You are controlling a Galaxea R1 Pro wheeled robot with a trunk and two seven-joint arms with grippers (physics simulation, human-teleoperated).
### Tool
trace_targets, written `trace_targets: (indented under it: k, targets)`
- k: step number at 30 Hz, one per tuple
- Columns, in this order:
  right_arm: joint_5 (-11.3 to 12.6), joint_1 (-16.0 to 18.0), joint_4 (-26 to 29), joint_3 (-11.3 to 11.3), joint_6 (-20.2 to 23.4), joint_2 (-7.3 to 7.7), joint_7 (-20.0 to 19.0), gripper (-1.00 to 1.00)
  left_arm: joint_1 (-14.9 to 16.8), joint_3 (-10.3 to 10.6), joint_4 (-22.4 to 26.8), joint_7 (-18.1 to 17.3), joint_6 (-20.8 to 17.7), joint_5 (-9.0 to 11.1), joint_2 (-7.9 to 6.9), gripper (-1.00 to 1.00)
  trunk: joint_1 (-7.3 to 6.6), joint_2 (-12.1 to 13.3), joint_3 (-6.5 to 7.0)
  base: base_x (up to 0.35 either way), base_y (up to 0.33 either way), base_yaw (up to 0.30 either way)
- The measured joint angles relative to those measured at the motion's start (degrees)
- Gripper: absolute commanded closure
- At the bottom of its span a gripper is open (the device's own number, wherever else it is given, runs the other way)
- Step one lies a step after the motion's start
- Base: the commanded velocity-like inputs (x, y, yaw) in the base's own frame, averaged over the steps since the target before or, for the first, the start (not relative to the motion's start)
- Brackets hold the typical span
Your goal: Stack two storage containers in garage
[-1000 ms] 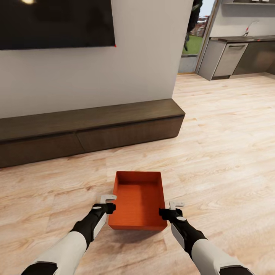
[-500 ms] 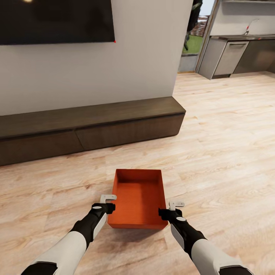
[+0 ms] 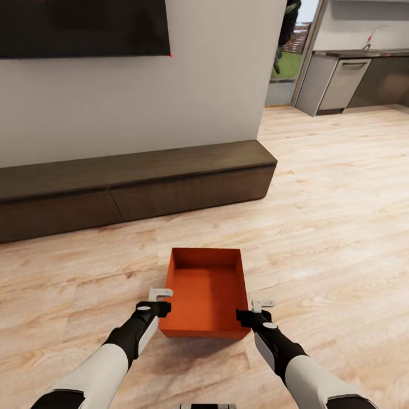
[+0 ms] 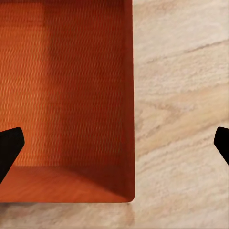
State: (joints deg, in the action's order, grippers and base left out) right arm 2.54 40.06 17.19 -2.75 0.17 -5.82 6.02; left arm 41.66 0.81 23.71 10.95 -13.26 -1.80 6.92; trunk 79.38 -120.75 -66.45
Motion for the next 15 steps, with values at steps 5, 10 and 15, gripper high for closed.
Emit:
trace_targets:
  k: [5, 10, 15]
  targets:
    - [0.0, 0.0, 0.1, 0.0, 0.0, 0.06, 0.0, -1.00, 0.0, 0.0, 0.0, 0.0, 0.0, 0.0, 0.01, -1.00, 1.10, -2.0, -0.90, 0.000, 0.000, 0.000]
    - [-0.1, 0.0, 0.2, 0.0, -0.1, 0.23, 0.0, -1.00, 0.0, 0.0, 0.0, 0.0, 0.0, 0.0, 0.01, -1.00, 2.20, -4.0, -1.80, 0.000, 0.000, 0.000]
    - [-0.5, 0.0, 0.4, -0.1, -0.1, 0.61, 0.0, -1.00, 0.0, -0.1, 0.0, 0.0, 0.0, 0.0, -0.03, -1.00, 3.30, -6.0, -2.69, 0.000, 0.000, 0.000]
